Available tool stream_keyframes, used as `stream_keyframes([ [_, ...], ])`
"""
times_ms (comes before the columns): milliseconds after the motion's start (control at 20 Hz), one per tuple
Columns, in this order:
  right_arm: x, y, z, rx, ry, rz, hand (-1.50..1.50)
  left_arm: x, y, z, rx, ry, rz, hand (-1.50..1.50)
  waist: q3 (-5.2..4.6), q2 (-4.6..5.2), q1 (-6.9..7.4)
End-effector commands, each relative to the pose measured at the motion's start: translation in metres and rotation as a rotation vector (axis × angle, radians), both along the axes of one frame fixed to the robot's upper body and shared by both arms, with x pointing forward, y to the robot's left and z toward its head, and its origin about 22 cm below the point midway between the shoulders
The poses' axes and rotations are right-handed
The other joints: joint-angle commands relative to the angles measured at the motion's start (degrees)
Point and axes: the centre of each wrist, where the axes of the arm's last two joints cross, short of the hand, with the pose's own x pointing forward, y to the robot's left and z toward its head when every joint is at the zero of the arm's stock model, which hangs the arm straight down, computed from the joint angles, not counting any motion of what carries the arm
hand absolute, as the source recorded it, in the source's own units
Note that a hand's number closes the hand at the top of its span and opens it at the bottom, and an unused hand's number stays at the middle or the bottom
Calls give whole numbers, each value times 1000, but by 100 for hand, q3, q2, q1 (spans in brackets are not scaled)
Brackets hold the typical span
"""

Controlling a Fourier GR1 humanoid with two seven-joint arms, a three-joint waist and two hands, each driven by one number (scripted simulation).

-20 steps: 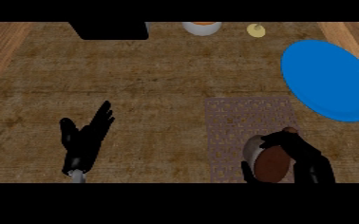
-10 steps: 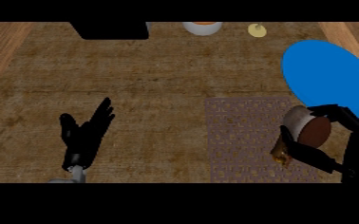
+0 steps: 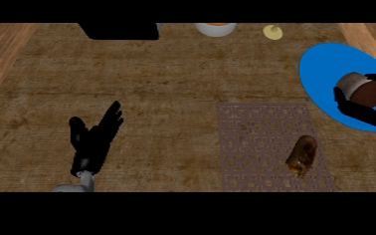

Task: Pick the cupcake from the placemat and place it in the plate

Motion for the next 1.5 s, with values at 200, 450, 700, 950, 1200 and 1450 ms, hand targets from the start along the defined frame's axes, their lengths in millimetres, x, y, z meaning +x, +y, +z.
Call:
stream_keyframes([
  [200, 32, -77, -1, 5, -15, -56, 150, -9, 7, 3, 3, -13, -41, 0, 15, 44, 178],
  [450, 54, -82, 6, -4, -40, -53, 150, 5, -29, 0, -10, -18, -35, 0, 18, 80, 196],
  [700, 37, -102, -6, -71, 363, -105, -150, 11, -10, 7, -3, -36, -80, 0, 13, 165, 417],
  [950, 45, -84, -22, 18, 384, 47, -150, 7, -15, -2, -7, -30, -86, 0, 36, 167, 388],
  [1200, 53, -91, -2, 117, 217, 145, -150, 16, -11, 13, -15, -39, -57, 0, 47, 140, 326],
  [1450, 41, -101, -7, 263, 18, 139, -150, 13, -2, 5, -13, -30, -39, 0, 49, 147, 237],
])
